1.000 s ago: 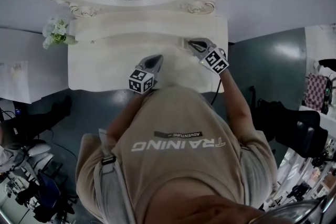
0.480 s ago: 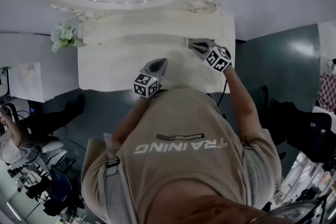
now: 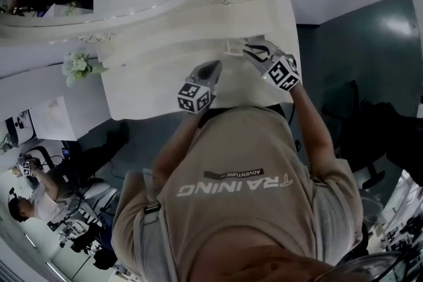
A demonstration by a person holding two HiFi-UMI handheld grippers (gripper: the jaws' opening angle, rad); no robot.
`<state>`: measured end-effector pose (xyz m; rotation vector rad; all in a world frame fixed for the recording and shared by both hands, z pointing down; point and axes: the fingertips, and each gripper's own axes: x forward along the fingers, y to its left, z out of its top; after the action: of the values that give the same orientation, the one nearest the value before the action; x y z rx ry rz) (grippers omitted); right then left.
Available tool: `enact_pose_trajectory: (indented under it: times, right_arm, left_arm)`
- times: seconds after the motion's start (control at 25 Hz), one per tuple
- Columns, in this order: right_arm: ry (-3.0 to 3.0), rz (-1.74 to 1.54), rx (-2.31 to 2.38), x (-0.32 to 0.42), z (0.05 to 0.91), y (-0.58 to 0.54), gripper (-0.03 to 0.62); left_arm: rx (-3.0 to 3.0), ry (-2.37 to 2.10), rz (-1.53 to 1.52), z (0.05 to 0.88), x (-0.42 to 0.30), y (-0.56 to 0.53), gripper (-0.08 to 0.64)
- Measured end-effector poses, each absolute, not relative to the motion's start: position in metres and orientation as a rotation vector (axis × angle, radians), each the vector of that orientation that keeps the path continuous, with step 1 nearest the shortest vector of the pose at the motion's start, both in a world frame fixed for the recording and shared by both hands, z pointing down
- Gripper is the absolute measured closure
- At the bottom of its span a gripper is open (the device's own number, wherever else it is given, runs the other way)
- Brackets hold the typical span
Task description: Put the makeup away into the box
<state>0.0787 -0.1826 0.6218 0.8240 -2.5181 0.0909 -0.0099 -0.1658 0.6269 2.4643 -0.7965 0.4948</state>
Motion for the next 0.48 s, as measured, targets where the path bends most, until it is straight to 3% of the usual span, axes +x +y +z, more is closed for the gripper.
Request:
enact_pose_trajectory:
  times: [0.48]
  right_arm:
    - [-2.458, 0.339, 1.080, 0.140, 0.647, -0.139, 0.577]
  left_arm:
    - [2.454, -0.789, 0.521, 0.644, 0.015, -0.170, 0.554]
